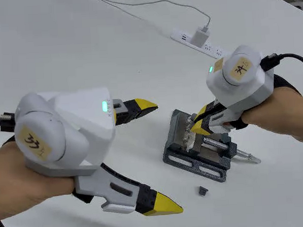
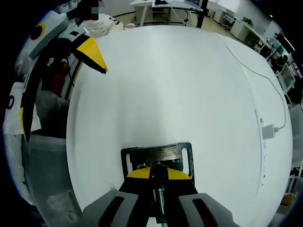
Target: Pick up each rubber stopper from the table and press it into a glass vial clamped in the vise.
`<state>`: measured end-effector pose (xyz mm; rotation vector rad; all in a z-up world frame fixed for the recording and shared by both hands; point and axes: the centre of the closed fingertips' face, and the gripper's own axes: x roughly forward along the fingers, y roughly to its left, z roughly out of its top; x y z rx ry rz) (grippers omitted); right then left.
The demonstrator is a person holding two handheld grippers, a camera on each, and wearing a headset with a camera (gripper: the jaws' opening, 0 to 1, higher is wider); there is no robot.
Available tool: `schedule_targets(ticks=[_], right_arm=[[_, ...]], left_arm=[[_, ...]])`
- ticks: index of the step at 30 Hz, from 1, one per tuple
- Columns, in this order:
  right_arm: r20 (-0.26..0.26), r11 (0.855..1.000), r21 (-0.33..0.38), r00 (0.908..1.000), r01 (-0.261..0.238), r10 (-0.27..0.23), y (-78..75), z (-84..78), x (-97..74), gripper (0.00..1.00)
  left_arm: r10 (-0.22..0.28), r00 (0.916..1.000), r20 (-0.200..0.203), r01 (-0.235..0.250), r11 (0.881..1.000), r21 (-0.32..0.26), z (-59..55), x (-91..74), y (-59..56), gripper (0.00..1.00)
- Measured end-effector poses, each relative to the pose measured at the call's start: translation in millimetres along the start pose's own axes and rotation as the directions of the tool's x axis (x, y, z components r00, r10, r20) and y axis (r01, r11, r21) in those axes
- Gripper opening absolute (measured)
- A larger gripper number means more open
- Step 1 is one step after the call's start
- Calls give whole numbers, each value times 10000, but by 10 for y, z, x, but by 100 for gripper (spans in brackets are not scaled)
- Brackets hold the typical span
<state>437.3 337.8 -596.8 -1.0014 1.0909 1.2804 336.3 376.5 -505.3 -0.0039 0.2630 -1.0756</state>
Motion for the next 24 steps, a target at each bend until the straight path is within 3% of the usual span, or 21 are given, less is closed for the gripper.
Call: schedule_targets(ticks=[12, 24], right_arm=[[271, 9982, -494, 9991, 344, -331, -8, -35, -13, 7], [573, 9988, -244, 9975, 417, -402, -8, -38, -33, 11]], left_arm=[[15, 10000, -65, -14, 10000, 39, 11, -29, -14, 96], [52, 10000, -68, -52, 10000, 9, -9, -62, -3, 96]])
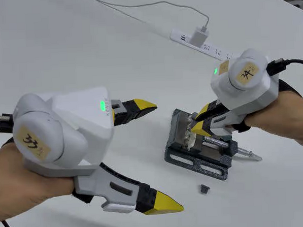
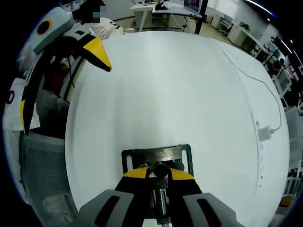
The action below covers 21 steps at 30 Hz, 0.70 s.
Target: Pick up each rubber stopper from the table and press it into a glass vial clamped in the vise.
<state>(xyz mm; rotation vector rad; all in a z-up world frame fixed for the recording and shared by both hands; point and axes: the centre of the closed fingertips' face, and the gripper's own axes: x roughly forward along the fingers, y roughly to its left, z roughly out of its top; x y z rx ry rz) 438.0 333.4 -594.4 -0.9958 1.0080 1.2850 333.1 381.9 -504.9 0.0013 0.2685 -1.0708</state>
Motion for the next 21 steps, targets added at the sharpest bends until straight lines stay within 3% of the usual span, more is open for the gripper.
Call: schedule_targets(ticks=[8, 12, 21], right_arm=[[339, 9998, 92, 9993, 173, -176, -44, 54, -134, 6], [340, 9999, 47, 9993, 155, -156, -68, 35, -115, 3], [294, 9999, -24, 9995, -143, 144, 30, 41, -62, 0]], left_arm=[[44, 10000, 29, -44, 10000, -20, 5, -10, 31, 96], [29, 10000, 18, -29, 10000, -46, 1, -5, 28, 95], [-44, 10000, -42, 44, 10000, -68, -17, 8, 13, 95]])
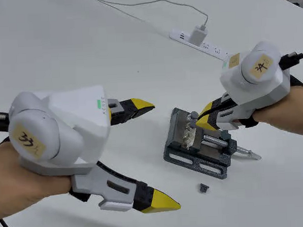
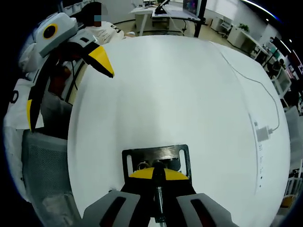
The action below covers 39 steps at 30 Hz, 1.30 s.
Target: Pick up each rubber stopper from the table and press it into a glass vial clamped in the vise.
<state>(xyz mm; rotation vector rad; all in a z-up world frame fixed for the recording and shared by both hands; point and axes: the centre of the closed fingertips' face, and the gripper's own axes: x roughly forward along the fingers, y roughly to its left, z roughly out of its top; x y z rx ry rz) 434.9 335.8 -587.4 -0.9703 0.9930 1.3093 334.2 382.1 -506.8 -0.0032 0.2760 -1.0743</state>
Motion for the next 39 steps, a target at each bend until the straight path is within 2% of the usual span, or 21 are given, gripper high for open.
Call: schedule_targets(ticks=[17, 23, 26, 29, 39], right_arm=[[-132, 9996, -108, 9996, -242, 241, 50, 4, 5, 0], [-236, 9993, -195, 9993, -310, 306, 24, -2, 22, 0], [-479, 9978, -605, 9986, -271, 243, 37, -2, 23, 0], [-667, 9971, -700, 9975, -295, 248, 44, 8, 33, 0], [-909, 9973, -545, 9949, -495, 444, 35, 0, 47, 0]], left_arm=[[-14, 10000, -23, 14, 10000, -77, -11, 6, 15, 94], [-54, 10000, 7, 54, 10000, -67, -3, 22, 13, 94], [-73, 10000, 21, 73, 10000, -55, 3, 29, 9, 94], [-55, 10000, 43, 55, 10000, -68, 3, 30, 12, 94], [-104, 9999, 117, 105, 9999, -96, 7, 53, -1, 93]])
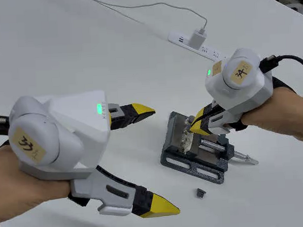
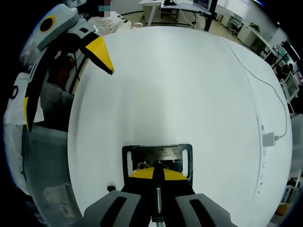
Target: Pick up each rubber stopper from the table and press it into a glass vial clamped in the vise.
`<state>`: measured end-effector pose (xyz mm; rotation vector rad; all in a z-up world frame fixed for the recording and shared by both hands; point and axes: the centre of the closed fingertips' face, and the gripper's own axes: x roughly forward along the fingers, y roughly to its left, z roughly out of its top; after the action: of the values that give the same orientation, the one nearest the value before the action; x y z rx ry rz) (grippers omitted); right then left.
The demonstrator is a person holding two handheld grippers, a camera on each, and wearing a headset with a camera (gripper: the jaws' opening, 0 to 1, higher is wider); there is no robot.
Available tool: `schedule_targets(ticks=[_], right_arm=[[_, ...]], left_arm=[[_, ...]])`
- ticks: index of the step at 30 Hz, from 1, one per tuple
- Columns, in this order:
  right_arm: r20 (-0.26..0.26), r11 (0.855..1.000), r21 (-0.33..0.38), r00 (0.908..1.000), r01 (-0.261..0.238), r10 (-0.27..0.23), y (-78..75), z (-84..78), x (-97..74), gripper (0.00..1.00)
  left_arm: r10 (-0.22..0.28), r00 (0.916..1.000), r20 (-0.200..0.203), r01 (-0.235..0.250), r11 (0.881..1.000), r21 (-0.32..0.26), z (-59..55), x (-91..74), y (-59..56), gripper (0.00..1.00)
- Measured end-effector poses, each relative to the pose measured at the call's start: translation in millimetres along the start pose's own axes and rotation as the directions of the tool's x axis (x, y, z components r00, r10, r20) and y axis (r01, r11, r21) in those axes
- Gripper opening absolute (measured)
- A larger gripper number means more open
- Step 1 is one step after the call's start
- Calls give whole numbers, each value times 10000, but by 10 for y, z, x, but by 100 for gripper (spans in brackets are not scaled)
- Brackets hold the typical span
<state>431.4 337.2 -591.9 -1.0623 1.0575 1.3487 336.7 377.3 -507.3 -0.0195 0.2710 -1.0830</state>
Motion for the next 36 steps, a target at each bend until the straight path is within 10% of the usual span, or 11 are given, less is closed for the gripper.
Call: schedule_targets(ticks=[16, 36], right_arm=[[-705, 9997, -242, 9975, -37, 20, -64, -38, 33, 0], [-319, 9995, 246, 9993, -199, 207, -64, -38, 40, 0]], left_arm=[[33, 9999, 138, -33, 10000, 30, 41, 10, 18, 93], [73, 10000, 10, -73, 9999, 74, 33, -19, -41, 92]])
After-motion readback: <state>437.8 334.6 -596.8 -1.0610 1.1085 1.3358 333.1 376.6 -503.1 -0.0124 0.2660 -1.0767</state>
